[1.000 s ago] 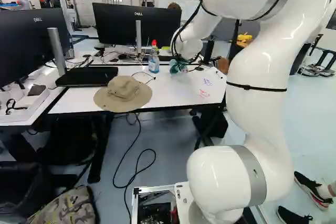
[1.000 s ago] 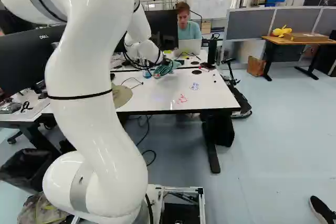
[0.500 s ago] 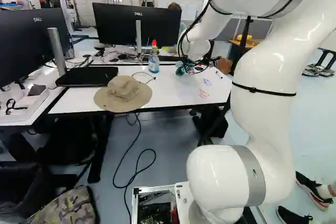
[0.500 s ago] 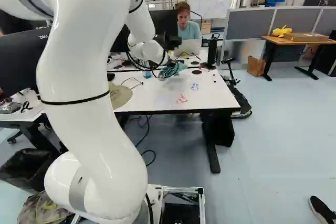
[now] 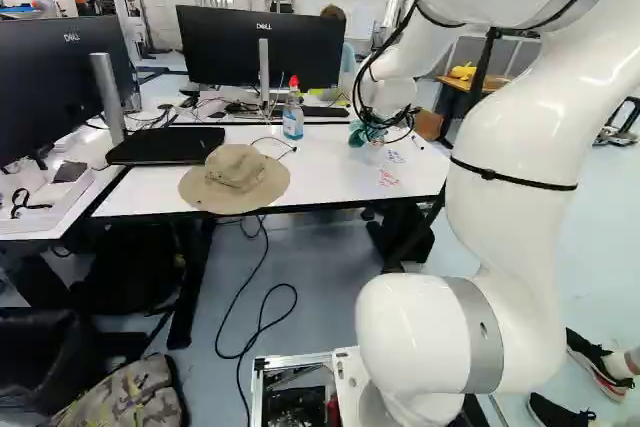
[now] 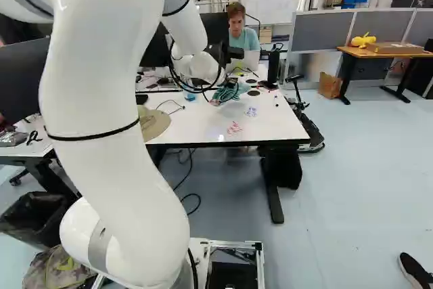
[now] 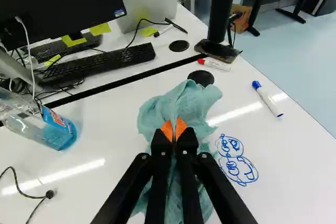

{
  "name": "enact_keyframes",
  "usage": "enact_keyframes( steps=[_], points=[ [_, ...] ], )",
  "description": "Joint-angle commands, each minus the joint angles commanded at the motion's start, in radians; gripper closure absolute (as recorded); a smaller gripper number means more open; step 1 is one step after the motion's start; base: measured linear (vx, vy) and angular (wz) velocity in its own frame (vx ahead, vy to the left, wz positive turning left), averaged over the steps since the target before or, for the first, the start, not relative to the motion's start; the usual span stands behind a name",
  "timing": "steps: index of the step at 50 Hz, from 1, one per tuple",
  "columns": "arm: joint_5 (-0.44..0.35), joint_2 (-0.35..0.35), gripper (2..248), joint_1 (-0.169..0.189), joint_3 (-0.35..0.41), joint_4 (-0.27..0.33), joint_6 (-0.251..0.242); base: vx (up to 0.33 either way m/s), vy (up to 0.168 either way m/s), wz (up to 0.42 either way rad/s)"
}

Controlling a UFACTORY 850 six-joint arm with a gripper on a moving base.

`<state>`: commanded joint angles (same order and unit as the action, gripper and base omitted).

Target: Clean the table with the green towel

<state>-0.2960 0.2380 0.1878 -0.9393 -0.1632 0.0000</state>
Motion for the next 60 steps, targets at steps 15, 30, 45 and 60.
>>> enact_keyframes(
  steps=[15,30,45,60],
  points=[
    [0.0,-0.007,223,0.045,0.008,0.0,0.0,0.0,0.0,0.0],
    [0.0,0.007,223,0.086,-0.008,0.0,0.0,0.0,0.0,0.0],
    [0.0,0.033,223,0.106,-0.025,0.0,0.0,0.0,0.0,0.0],
    [0.0,0.065,223,0.106,-0.027,0.0,0.0,0.0,0.0,0.0]
  ],
)
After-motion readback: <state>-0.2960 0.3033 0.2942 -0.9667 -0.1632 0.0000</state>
